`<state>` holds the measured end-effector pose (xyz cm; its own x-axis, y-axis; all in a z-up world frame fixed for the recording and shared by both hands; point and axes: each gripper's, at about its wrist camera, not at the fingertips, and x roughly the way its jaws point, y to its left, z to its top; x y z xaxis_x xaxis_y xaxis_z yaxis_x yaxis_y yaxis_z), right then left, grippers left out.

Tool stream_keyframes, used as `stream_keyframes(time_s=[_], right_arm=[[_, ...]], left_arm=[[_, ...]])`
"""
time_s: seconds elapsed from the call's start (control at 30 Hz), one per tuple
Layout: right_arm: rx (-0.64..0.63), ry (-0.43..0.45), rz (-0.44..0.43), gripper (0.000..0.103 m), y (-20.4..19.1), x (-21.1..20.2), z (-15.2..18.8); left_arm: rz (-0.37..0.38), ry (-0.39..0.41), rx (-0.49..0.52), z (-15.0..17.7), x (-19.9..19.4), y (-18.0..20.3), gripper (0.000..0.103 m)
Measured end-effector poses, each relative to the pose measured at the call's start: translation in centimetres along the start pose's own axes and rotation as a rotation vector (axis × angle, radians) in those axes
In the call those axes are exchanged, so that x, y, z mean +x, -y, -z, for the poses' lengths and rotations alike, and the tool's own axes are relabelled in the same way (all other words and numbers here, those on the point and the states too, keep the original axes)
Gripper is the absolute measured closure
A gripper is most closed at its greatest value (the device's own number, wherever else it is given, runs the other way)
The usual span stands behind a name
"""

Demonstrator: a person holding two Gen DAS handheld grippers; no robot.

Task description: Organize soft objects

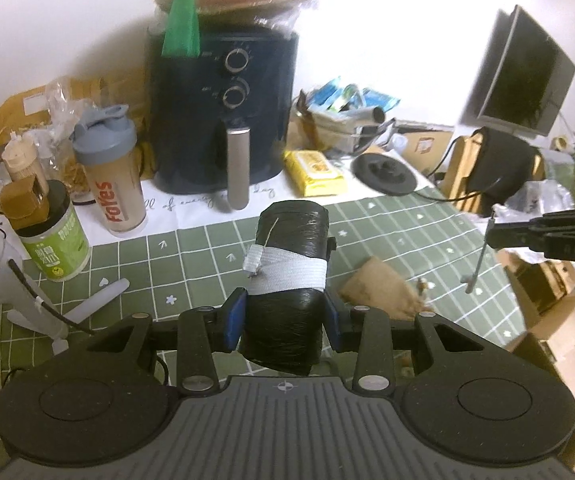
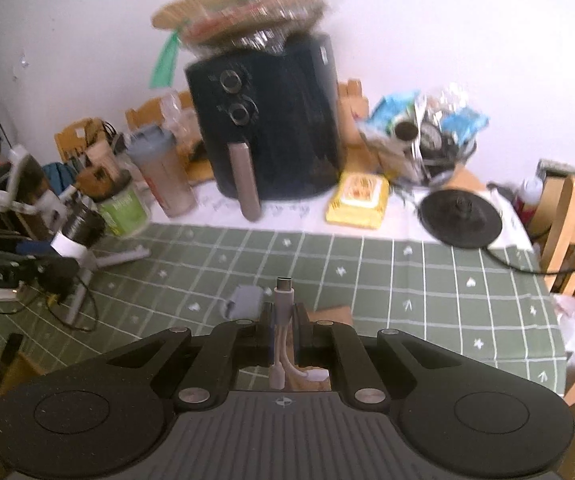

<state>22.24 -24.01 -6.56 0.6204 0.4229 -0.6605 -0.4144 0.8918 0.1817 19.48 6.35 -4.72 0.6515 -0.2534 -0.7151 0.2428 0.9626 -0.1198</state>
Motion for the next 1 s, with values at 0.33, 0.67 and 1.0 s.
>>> stream_keyframes(time_s=[0.33, 0.67, 1.0], right_arm=[[0.006, 0.059, -0.097, 0.093, -3.4, -6.7, -0.4], [0.024, 0.008, -0.207, 0.093, -7.0, -8.6, 3.0], [0.042, -0.044, -0.286, 0.092, -9.1, -9.1, 5.5]], left_arm=[[0.05, 0.012, -0.009, 1.5, -4.3, 2.1, 0.064], [0.082, -0.041, -0.031, 4.8, -6.1, 3.8, 0.064], [0.086, -0.094, -0.057, 7.7, -7.2, 4.8, 0.064]])
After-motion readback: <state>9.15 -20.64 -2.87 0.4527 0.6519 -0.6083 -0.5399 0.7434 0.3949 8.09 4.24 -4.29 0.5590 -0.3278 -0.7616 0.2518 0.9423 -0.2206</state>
